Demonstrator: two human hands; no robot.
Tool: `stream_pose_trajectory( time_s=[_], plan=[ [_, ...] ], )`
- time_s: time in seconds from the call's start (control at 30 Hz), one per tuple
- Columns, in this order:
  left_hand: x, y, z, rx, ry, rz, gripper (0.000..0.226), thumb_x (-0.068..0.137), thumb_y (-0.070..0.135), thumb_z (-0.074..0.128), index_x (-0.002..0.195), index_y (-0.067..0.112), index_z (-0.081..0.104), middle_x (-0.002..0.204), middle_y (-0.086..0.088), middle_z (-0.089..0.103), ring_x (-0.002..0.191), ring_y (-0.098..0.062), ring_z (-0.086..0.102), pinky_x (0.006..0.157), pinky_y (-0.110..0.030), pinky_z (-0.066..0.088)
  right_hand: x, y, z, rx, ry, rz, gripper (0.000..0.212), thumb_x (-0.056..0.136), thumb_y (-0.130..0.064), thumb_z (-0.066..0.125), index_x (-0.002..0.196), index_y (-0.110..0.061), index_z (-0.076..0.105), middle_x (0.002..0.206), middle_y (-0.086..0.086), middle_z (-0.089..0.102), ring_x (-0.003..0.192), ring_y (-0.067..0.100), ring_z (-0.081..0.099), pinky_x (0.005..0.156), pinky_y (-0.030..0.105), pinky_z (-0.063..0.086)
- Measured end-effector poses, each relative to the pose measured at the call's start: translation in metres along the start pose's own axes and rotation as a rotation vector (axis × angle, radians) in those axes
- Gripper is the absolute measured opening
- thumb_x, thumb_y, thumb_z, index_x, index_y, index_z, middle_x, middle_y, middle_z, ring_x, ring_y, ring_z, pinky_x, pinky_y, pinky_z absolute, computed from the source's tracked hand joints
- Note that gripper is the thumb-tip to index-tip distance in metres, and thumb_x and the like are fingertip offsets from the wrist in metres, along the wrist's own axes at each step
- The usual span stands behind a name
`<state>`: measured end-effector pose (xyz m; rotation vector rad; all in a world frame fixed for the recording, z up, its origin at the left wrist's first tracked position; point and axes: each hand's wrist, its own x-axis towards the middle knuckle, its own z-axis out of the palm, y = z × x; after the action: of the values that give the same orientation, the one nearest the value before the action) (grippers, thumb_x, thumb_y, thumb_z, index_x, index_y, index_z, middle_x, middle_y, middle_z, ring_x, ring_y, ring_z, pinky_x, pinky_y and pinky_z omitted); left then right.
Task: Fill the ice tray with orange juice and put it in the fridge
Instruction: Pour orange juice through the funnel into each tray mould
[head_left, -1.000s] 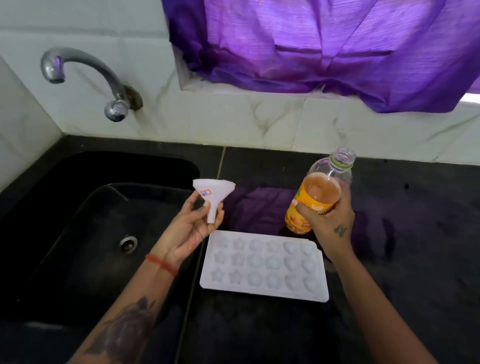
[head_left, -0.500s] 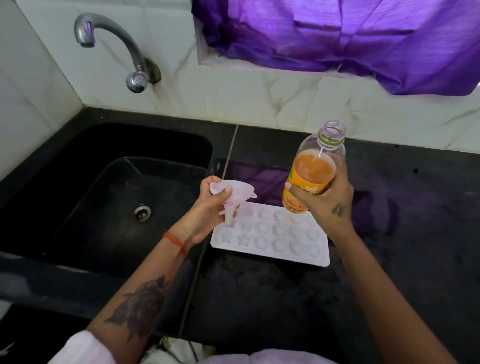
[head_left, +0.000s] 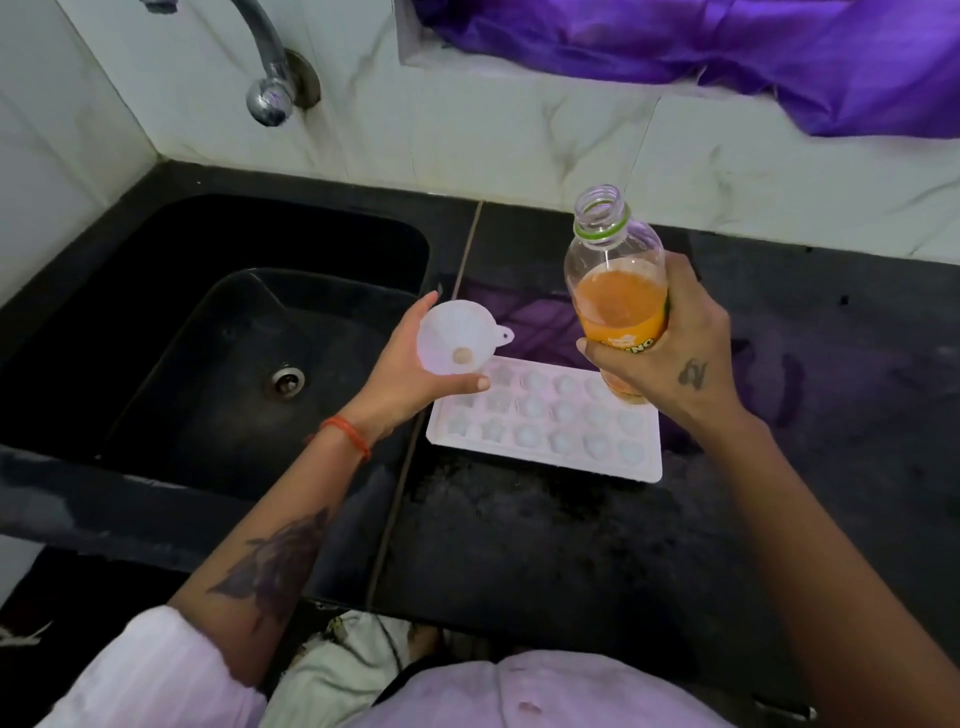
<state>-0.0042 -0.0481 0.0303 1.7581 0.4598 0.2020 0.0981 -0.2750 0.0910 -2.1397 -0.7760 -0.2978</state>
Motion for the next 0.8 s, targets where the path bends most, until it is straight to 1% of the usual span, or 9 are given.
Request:
stream_pose_trajectory(
  time_s=[0.1,0.17,0.23,0.3,0.37,0.4,0.57,0.73,0.8],
  plan=[
    [0.005,-0.003,0.003,0.116,0.042,0.015,0.106,0.054,0.024,0.092,0.142,0.021,0.032,0.141,0.003,0.036,0.124,-0.011,0.042,0.104,-0.028,0.038,-0.002,0.002,0.002,-0.051,-0.06,0.014,0.076,0.059,-0.035,0.084,0.122,-0.012,0.049,0.109,-0.001,0.059,0.09,0.01,0.051,0.07,0.013,0.037],
    [0.009,-0.003,0.005,0.186,0.039,0.014,0.099,0.06,0.022,0.089,0.142,0.021,0.033,0.133,0.007,0.029,0.118,-0.008,0.037,0.098,-0.021,0.033,-0.003,0.003,0.002,-0.085,-0.085,0.024,0.076,0.059,-0.037,0.083,0.122,-0.013,0.049,0.11,0.002,0.061,0.089,0.01,0.051,0.071,0.021,0.038],
    [0.016,-0.004,0.003,0.216,0.021,-0.027,0.095,0.062,0.022,0.088,0.141,0.02,0.034,0.128,0.008,0.025,0.115,-0.008,0.036,0.097,-0.022,0.033,-0.002,0.003,0.002,-0.104,-0.099,0.045,0.075,0.059,-0.036,0.085,0.121,-0.014,0.049,0.109,0.001,0.061,0.089,0.01,0.051,0.072,0.024,0.039],
    [0.021,-0.004,-0.001,0.244,-0.019,-0.061,0.096,0.055,0.037,0.091,0.136,0.022,0.042,0.133,0.005,0.034,0.116,-0.013,0.044,0.103,-0.03,0.039,-0.002,0.003,0.002,-0.119,-0.113,0.056,0.074,0.06,-0.035,0.085,0.121,-0.014,0.049,0.109,0.001,0.061,0.089,0.01,0.05,0.073,0.026,0.04],
    [0.024,-0.008,-0.005,0.281,-0.045,-0.076,0.105,0.04,0.055,0.091,0.131,0.023,0.049,0.133,-0.004,0.045,0.117,-0.02,0.052,0.1,-0.044,0.048,-0.001,0.003,0.002,-0.135,-0.136,0.063,0.073,0.06,-0.036,0.084,0.121,-0.015,0.049,0.109,0.001,0.061,0.09,0.011,0.052,0.075,0.029,0.043],
    [0.026,-0.009,-0.005,0.291,-0.051,-0.085,0.108,0.038,0.057,0.091,0.132,0.023,0.048,0.133,-0.005,0.046,0.118,-0.021,0.052,0.099,-0.046,0.049,0.0,0.003,0.002,-0.148,-0.15,0.063,0.073,0.061,-0.036,0.084,0.121,-0.015,0.049,0.11,0.001,0.061,0.091,0.013,0.053,0.076,0.031,0.045],
    [0.027,0.001,-0.003,0.328,-0.045,-0.079,0.111,0.054,0.031,0.09,0.146,0.018,0.03,0.149,-0.004,0.031,0.131,-0.021,0.037,0.11,-0.041,0.035,0.006,0.005,0.002,-0.267,-0.221,0.036,0.074,0.062,-0.038,0.081,0.125,-0.018,0.048,0.111,0.004,0.062,0.095,0.022,0.059,0.077,0.033,0.043],
    [0.025,0.009,-0.007,0.311,-0.152,-0.1,0.095,0.06,0.013,0.087,0.141,0.01,0.038,0.128,0.006,0.046,0.12,-0.016,0.043,0.105,-0.034,0.038,0.013,0.013,0.002,-0.409,-0.325,-0.012,0.074,0.067,-0.041,0.078,0.129,-0.02,0.045,0.116,0.005,0.061,0.101,0.024,0.058,0.076,0.029,0.035],
    [0.027,0.01,-0.009,0.299,-0.181,-0.139,0.104,0.056,0.013,0.089,0.144,0.011,0.033,0.137,0.001,0.043,0.127,-0.021,0.043,0.108,-0.039,0.038,0.014,0.017,0.003,-0.454,-0.364,-0.027,0.074,0.068,-0.042,0.077,0.13,-0.02,0.044,0.116,0.006,0.06,0.102,0.025,0.058,0.077,0.031,0.038]
  ],
)
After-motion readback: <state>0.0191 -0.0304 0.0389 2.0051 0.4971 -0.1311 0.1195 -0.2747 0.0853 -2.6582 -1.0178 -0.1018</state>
